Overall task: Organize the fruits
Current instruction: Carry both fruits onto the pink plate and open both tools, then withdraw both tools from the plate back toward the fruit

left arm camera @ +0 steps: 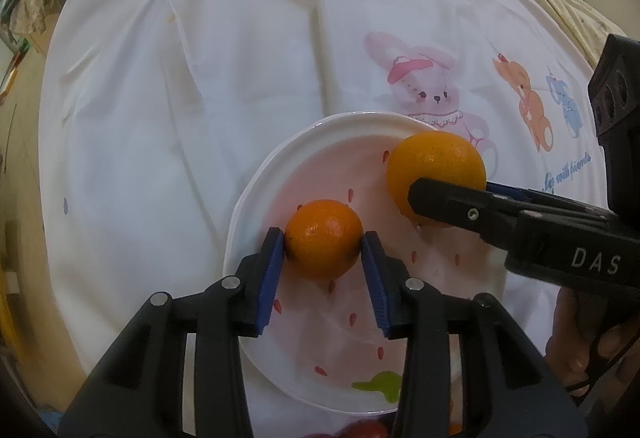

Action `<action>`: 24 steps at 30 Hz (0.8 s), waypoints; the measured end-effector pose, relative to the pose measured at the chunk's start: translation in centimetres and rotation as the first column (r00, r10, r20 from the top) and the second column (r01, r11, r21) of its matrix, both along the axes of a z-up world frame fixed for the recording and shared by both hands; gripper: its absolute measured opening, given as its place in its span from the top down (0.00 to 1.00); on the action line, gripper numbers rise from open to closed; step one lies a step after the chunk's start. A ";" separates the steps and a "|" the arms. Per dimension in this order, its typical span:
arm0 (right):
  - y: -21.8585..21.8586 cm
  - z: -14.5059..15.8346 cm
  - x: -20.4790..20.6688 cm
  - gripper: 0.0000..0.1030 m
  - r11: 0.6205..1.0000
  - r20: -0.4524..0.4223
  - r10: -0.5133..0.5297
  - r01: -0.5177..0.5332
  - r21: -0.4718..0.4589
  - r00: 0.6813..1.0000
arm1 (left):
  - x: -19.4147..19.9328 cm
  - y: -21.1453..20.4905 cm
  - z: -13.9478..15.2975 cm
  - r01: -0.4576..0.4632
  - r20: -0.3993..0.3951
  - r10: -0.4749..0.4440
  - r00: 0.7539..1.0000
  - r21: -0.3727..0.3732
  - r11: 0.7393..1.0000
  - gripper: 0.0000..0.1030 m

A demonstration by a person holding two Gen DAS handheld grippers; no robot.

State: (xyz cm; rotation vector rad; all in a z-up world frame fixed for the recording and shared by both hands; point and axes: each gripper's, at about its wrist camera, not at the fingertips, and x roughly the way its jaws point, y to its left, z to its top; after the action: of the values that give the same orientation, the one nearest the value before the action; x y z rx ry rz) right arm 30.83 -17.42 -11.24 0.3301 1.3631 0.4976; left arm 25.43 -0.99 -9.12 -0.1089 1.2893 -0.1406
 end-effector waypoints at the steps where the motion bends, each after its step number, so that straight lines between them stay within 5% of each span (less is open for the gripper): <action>1: 0.0 0.0 0.0 0.39 1.000 -0.003 -0.002 0.002 0.002 1.000 | 0.0 -0.1 0.0 0.002 -0.002 -0.001 1.000 0.014 1.000 0.57; 6: -0.2 -0.1 0.0 0.36 1.000 -0.017 -0.013 0.014 0.021 1.000 | -0.2 -0.1 0.5 -0.001 0.021 0.001 1.000 0.022 1.000 0.38; 24: -1.7 2.2 -0.1 0.31 0.998 0.046 -0.054 0.052 0.040 0.997 | -0.3 -0.5 1.0 -0.005 0.037 0.003 0.999 0.031 1.000 0.37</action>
State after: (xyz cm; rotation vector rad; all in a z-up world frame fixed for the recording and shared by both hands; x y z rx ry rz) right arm 30.70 -19.08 -9.08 0.3830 1.2975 0.4852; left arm 25.15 -1.44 -8.10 -0.0818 1.2541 -0.1185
